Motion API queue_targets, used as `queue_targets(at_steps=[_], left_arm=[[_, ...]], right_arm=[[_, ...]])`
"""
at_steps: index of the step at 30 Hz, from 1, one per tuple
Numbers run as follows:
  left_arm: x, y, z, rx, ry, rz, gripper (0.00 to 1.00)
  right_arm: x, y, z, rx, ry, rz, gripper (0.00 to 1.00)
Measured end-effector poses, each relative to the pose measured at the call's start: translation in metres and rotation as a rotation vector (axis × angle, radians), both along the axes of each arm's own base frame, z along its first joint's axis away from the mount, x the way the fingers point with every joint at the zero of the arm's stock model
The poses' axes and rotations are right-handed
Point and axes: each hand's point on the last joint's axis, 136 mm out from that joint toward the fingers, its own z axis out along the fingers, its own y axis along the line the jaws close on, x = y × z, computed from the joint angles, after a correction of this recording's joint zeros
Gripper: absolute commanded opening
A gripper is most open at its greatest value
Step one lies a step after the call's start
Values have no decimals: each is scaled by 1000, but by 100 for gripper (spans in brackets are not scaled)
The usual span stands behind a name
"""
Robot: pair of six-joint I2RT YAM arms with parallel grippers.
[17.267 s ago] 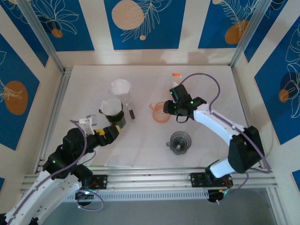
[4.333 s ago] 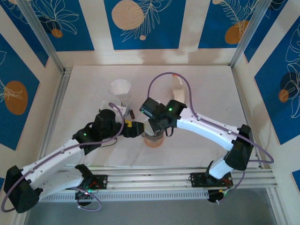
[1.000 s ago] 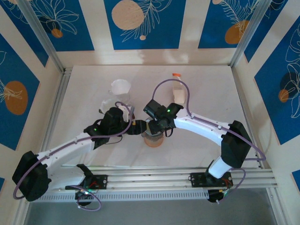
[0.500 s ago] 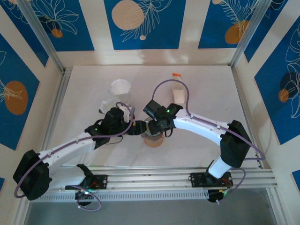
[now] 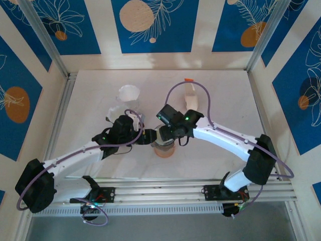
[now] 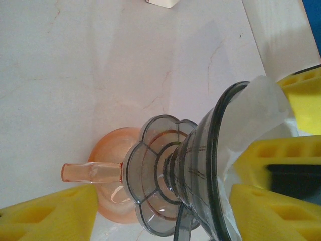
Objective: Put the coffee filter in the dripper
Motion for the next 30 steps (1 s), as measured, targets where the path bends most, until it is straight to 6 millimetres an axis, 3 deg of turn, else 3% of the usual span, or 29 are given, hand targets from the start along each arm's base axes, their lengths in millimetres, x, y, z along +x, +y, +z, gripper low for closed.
queue_targets(at_steps=[7, 12, 17, 21, 25, 28, 30], left_arm=[[0, 0, 1, -5, 1, 3, 75], [0, -1, 3, -18, 11, 9, 86], [-2, 0, 19, -55, -13, 11, 90], [-5, 3, 43, -90, -54, 11, 90], [-5, 18, 86, -118, -141, 41, 87], [3, 48, 128, -133, -243, 126, 83], [12, 79, 153, -131, -306, 224, 79]], right_arm=[[-3, -9, 44, 94, -87, -28, 68], [-7, -19, 68, 157, -140, -52, 68], [-12, -33, 85, 203, -190, -83, 67], [-15, -42, 91, 230, -215, -106, 68], [-17, -51, 94, 252, -235, -126, 68], [-19, -55, 91, 258, -237, -137, 67], [-20, -56, 85, 249, -228, -139, 67]])
